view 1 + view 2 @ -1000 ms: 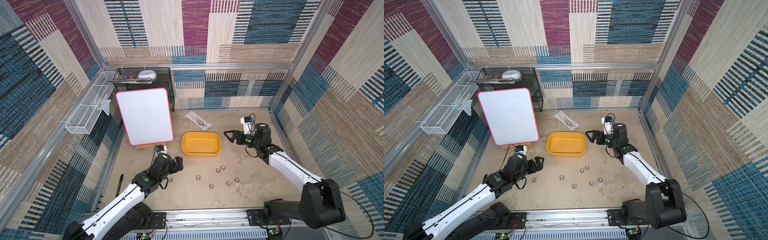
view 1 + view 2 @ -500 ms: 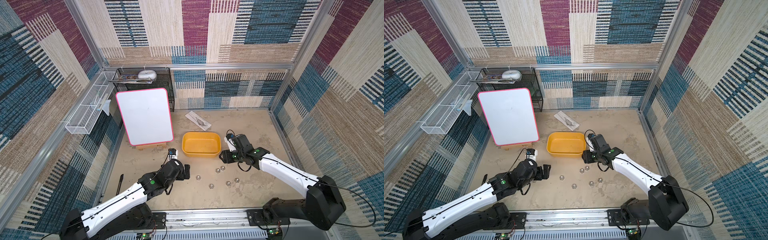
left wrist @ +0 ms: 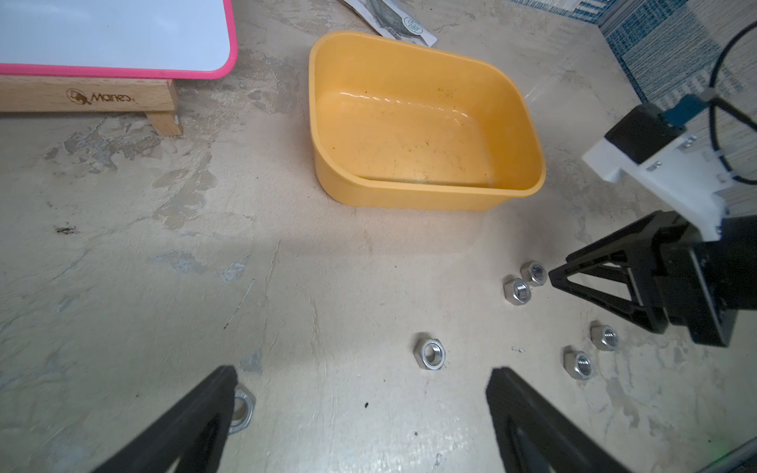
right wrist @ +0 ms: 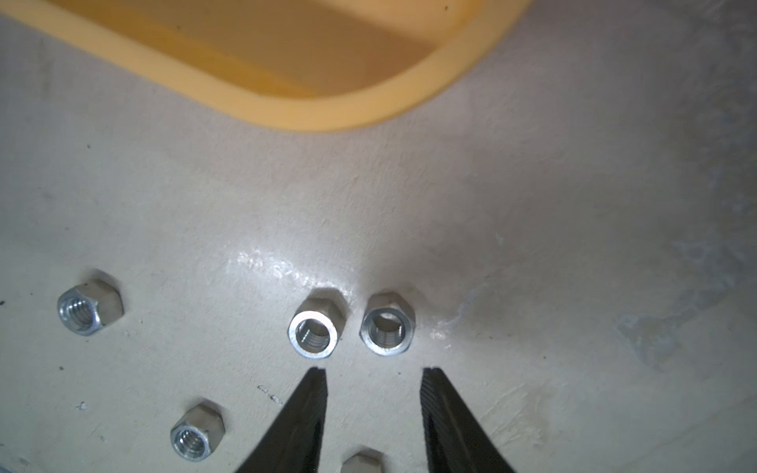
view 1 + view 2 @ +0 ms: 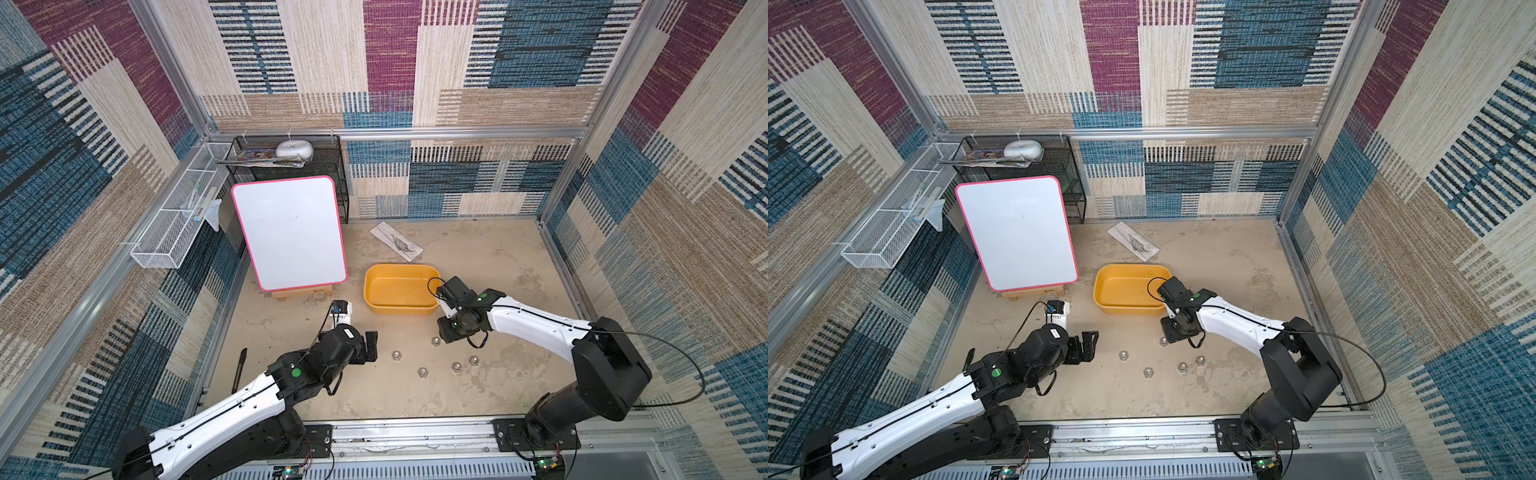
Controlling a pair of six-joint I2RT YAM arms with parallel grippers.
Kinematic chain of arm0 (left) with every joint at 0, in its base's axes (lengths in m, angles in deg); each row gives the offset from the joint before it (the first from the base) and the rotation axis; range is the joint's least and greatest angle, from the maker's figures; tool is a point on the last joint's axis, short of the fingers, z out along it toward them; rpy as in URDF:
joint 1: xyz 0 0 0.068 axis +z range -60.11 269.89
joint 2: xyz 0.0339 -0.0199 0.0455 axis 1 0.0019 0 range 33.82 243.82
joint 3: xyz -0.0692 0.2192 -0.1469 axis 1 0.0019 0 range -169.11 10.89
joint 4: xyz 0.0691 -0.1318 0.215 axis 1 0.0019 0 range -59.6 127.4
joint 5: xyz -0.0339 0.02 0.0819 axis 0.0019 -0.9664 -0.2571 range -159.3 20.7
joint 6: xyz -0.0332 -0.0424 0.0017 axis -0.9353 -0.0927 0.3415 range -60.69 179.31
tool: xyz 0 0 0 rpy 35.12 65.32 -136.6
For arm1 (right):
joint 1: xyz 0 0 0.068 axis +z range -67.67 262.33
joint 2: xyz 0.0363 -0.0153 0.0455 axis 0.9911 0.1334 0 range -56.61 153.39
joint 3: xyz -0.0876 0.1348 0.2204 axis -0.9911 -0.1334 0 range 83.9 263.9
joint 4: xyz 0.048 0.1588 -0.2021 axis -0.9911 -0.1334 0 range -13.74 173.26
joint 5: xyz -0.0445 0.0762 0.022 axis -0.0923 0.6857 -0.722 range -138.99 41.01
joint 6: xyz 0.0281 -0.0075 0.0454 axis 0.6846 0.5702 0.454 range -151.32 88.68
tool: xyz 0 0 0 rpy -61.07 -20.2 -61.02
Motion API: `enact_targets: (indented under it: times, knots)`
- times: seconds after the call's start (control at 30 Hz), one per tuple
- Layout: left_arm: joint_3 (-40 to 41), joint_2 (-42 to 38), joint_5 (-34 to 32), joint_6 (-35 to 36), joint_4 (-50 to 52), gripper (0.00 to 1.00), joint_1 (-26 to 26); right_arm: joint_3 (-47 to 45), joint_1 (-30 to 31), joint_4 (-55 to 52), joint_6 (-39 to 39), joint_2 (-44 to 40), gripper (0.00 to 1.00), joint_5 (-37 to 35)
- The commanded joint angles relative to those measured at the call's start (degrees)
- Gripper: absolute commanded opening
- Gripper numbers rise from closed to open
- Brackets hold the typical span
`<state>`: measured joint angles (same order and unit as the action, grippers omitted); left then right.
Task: Put the nuts on the desktop into the storage box
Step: Pick up the nut from the center of the board.
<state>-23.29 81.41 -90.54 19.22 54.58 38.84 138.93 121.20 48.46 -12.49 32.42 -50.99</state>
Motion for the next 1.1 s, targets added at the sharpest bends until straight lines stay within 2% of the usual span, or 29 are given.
enact_targets:
  times: [0.0, 0.8, 1.07]
  knots:
    - [0.07, -0.39, -1.18, -0.15, 0.93, 1.0, -0.12, 0.78, 0.0, -2.28, -0.79, 1.24, 0.45, -1.62]
    - [0.11, -0.92, -2.41, -0.09, 1.39, 1.0, -0.48, 3.33, 0.17, -0.55, -1.73, 9.92, 0.43, -0.34]
    - [0.08, -1.09, -2.67, -0.16, 1.41, 1.0, -0.46, 3.47, 0.12, -1.06, -1.59, 9.54, 0.32, 0.07]
